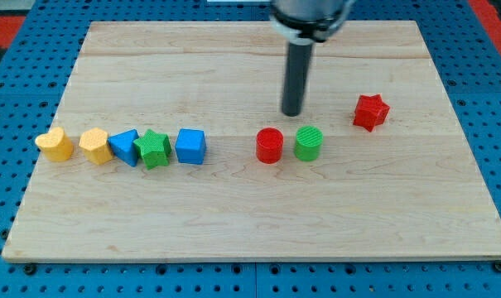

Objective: Drag the red circle parallel to the left of the red star

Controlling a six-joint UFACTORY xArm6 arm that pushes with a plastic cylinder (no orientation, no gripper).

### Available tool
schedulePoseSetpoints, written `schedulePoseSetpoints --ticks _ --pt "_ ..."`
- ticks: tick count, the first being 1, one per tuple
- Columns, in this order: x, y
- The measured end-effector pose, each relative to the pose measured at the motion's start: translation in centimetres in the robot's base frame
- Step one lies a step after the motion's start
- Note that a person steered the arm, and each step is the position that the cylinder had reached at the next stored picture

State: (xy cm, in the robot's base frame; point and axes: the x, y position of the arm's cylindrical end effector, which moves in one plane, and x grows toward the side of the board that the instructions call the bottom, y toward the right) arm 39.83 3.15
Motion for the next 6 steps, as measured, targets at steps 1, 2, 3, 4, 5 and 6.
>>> schedulePoseSetpoints --ticks 1,2,3,4,5,6 --pt "3.9 -3.1" --pt "9.0 -3.9" --pt "13.1 -3.9" --pt "13.6 -1.6" --pt "9.8 0.6" --pt "3.9 0.3"
